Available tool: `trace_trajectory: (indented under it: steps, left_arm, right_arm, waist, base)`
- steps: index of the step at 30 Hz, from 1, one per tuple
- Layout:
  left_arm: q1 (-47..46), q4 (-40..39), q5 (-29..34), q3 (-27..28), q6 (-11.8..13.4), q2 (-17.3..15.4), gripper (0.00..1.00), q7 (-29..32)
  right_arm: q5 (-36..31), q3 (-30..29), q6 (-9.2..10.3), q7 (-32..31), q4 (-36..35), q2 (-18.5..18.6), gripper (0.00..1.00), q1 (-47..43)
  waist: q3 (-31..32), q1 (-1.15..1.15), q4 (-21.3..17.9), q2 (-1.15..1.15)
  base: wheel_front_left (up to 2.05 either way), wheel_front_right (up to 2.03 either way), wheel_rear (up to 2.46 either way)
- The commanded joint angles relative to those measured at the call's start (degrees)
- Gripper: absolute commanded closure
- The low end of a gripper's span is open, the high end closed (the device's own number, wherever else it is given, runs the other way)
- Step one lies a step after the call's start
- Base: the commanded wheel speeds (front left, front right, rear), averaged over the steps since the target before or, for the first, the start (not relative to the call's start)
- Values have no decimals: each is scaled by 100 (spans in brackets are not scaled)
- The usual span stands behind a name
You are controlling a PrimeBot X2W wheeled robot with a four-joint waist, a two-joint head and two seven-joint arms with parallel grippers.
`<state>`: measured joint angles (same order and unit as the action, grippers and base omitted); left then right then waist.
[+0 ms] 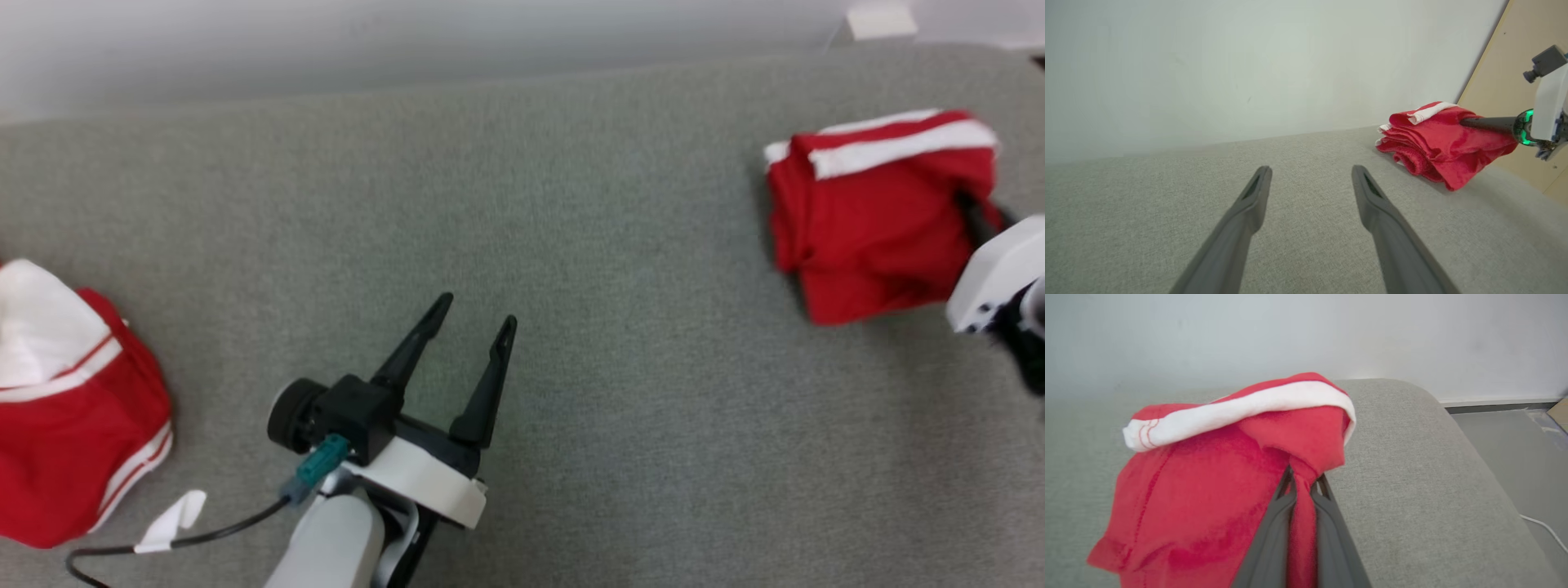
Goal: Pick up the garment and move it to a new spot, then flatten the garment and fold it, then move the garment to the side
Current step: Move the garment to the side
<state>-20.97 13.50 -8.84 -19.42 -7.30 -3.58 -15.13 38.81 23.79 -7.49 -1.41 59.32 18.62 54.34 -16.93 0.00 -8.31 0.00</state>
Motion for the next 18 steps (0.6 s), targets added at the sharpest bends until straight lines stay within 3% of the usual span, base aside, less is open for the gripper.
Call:
trace_trajectory:
  steps: [1, 8, 13, 14, 15, 16, 18]
  left_arm:
    - [-139, -48, 25, -28, -20, -102, 0, -1]
    - [-373, -176, 1, -29, -20, -265, 0, -1]
    - [-424, -199, -42, -19, -22, -312, 0, 0]
    - [-427, -192, -45, -22, -22, -316, 0, 0]
    - [-419, -185, -54, -21, -23, -317, 0, 1]
    - [-402, -173, -65, -19, -14, -314, 0, 1]
    - [-385, -161, -86, 1, -11, -302, 0, 1]
  right_arm:
    - [-168, 116, 1, 113, 60, 243, 100, 301]
    - [-740, 360, 7, 254, 517, 986, 100, 1021]
    - [-1116, 472, 8, 334, 920, 1254, 100, 1286]
    - [-1171, 443, 7, 383, 1014, 1255, 93, 1337]
    - [-1219, 415, 8, 422, 1100, 1225, 51, 1364]
    - [-1257, 382, 7, 461, 1179, 1200, 0, 1373]
    - [-1322, 300, 8, 534, 1284, 1158, 0, 1379]
  waist:
    - [-512, 0, 73, 0]
    - [-1113, 0, 304, 0]
    - [-1270, 0, 401, 0]
    - [-1285, 0, 416, 0]
    - [-1288, 0, 428, 0]
    - [-1273, 0, 446, 0]
    - [-1211, 0, 469, 0]
  base:
    - [0, 0, 0]
    - [0, 0, 0]
    - [0, 0, 0]
    - [0, 0, 0]
    - [0, 0, 0]
    - [0, 0, 0]
    - [0, 0, 0]
